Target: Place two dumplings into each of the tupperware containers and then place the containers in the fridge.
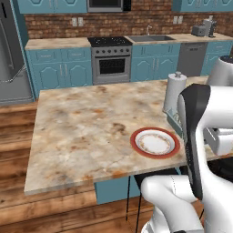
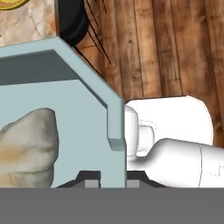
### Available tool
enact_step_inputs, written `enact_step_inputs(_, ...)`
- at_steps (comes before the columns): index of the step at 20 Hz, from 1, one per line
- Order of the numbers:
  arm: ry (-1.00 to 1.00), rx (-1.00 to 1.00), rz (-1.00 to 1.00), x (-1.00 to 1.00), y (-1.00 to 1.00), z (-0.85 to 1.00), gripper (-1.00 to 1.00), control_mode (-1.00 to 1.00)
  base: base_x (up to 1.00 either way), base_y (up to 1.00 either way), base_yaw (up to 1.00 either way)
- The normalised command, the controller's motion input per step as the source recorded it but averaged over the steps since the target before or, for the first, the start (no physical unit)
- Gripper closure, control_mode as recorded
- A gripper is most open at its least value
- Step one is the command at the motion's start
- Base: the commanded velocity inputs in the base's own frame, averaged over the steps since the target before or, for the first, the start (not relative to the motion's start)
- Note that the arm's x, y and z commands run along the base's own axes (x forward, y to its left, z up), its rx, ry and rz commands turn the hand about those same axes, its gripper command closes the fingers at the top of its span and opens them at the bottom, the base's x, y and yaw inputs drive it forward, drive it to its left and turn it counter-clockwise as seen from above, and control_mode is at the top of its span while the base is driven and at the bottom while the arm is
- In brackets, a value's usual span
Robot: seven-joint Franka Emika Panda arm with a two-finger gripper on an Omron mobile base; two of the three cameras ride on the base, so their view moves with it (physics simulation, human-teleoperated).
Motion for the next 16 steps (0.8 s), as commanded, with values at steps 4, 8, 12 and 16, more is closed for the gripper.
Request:
enact_step_inputs(4,-0.07,0.00,0.08,-0.04,0.06,0.12,1.00,-1.00,0.00,0.00,0.00)
enact_step_inputs(8,-0.07,-0.01,0.09,-0.03,0.17,0.02,1.00,-1.00,0.00,0.00,0.00)
enact_step_inputs(12,-0.02,0.00,0.00,-0.03,0.06,0.00,1.00,-1.00,0.00,0.00,0.00)
enact_step_inputs(16,0.01,0.00,0.00,0.00,0.02,0.00,1.00,1.00,-0.16,0.01,0.00)
